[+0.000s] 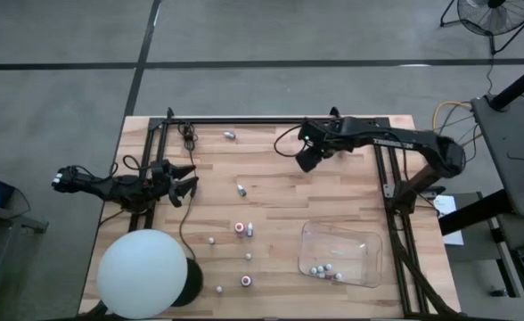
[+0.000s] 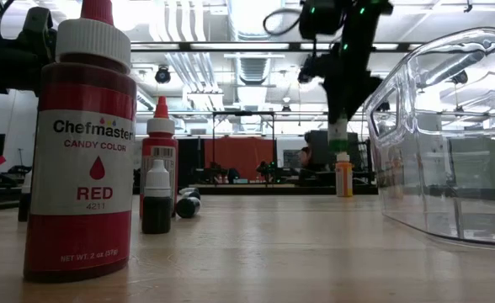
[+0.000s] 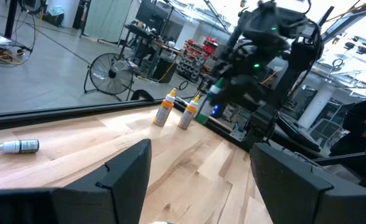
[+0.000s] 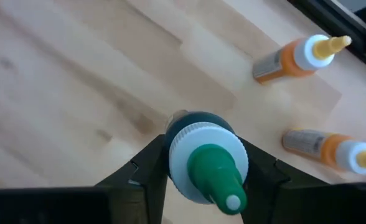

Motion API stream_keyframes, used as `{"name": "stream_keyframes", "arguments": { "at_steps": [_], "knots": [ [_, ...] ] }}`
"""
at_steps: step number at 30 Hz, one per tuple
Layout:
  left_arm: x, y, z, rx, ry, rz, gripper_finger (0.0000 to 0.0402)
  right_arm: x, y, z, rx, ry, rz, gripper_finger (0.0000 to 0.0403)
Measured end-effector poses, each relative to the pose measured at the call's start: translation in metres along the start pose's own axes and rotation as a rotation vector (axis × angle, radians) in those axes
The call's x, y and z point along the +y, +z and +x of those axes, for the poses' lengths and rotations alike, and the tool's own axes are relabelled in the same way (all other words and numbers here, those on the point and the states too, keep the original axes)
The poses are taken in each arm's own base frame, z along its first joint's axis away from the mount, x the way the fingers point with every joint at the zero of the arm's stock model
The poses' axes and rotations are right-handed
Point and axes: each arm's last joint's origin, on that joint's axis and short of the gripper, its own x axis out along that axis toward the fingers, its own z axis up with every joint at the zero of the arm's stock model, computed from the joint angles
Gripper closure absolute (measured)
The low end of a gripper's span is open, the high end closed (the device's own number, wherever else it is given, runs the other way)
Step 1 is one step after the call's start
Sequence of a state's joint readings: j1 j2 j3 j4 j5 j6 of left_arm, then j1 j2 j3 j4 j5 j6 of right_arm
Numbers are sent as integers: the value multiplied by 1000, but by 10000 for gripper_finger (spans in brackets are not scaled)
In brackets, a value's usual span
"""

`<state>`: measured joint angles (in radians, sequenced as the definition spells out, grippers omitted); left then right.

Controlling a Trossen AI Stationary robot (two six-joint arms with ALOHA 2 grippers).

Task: Pick & Place food coloring
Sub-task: Put the green food color into the transparent bin

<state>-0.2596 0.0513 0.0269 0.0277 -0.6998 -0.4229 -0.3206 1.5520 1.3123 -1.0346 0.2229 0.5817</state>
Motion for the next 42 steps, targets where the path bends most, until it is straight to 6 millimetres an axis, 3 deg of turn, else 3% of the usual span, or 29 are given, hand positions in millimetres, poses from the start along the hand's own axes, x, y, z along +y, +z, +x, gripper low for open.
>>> {"name": "stream_keyframes", "arguments": {
  "at_steps": [11,24,35,42],
  "knots": [
    [0,0,0,-1,1,0,157,15,-53,-60,1,100,-259,271],
    [0,0,0,0,0,0,157,35,-132,-110,43,235,-497,271],
    [0,0,0,0,0,0,157,51,-196,-134,73,330,-577,271],
    [0,0,0,0,0,0,157,49,-234,-125,92,306,-617,271]
  ]
}}
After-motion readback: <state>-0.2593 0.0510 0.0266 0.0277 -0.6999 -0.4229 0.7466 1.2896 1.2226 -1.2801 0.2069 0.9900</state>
